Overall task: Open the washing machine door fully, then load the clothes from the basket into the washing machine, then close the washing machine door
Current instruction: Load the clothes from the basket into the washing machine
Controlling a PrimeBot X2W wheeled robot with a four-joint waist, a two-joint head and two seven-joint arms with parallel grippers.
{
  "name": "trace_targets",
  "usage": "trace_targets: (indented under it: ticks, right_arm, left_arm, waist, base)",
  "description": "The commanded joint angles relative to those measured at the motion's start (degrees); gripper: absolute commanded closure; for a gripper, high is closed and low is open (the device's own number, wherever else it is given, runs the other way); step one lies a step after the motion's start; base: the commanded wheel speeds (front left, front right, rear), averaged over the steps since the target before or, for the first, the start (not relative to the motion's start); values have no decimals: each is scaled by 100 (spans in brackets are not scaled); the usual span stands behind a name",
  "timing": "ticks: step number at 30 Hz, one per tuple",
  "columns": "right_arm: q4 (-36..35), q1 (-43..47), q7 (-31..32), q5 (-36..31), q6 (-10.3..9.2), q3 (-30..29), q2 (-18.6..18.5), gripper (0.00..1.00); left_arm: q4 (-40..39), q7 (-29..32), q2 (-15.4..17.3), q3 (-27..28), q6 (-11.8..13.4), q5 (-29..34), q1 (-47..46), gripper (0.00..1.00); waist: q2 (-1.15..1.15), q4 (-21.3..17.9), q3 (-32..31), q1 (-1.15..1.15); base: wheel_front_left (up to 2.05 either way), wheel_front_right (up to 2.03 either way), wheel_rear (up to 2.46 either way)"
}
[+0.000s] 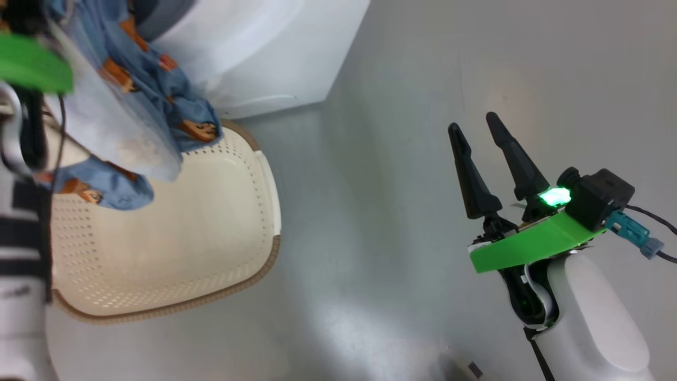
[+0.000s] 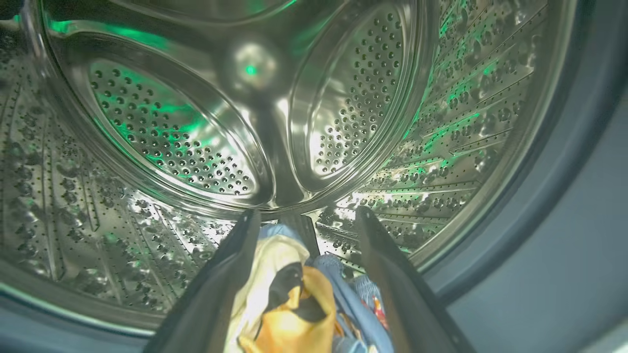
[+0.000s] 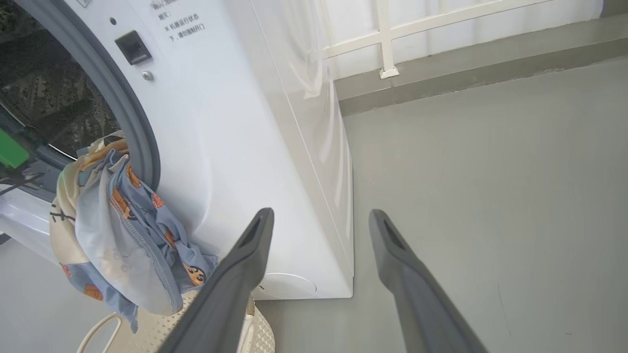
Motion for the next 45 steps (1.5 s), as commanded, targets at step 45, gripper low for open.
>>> trace_targets:
  ticks: [45]
  right_arm:
    - [-308,569,-26,-81,9,-221,-509,0]
  left_arm:
    - [-2758,162,-713,695,-50,-337,4561,0]
  waist:
    - [0,510,-901,0]
  base:
    - [0,0,0]
